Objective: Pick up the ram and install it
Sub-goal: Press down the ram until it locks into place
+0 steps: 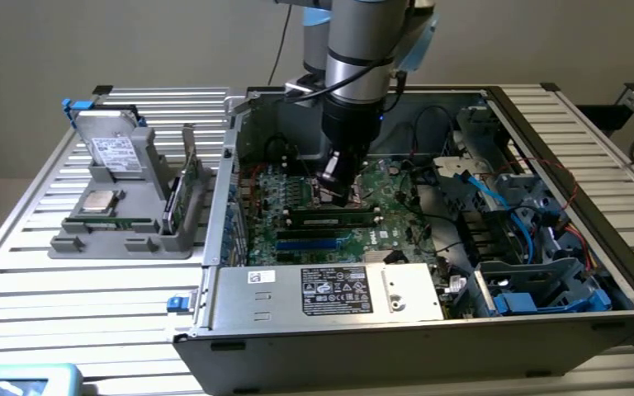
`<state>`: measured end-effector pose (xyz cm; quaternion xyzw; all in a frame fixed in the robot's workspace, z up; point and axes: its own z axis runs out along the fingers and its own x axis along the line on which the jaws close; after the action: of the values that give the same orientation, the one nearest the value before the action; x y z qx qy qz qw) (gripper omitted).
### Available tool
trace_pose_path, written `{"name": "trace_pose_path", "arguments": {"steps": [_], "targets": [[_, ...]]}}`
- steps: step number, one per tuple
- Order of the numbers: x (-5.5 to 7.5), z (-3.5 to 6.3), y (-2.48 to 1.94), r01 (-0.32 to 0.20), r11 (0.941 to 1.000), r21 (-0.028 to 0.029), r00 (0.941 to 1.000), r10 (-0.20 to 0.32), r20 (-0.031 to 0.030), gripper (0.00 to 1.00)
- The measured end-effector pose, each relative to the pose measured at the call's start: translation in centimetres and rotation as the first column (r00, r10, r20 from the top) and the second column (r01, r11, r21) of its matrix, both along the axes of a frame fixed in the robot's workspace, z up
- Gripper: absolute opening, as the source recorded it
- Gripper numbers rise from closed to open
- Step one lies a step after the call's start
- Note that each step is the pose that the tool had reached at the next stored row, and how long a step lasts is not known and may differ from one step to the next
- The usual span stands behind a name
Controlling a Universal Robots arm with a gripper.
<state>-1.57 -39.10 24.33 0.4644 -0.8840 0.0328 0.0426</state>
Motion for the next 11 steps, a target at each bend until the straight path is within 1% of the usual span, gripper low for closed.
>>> {"name": "trace_pose_path", "arguments": {"steps": [5,8,11], "targets": [[0.0,0.0,0.0,0.07,0.9976,0.0001,0.9976,-0.07,0.0006,0.11],[0.0,0.0,0.0,0.112,0.9937,0.0002,0.9937,-0.112,0.0022,0.11],[0.0,0.0,0.0,0.151,0.9885,0.0005,0.9885,-0.151,0.0044,0.11]]}}
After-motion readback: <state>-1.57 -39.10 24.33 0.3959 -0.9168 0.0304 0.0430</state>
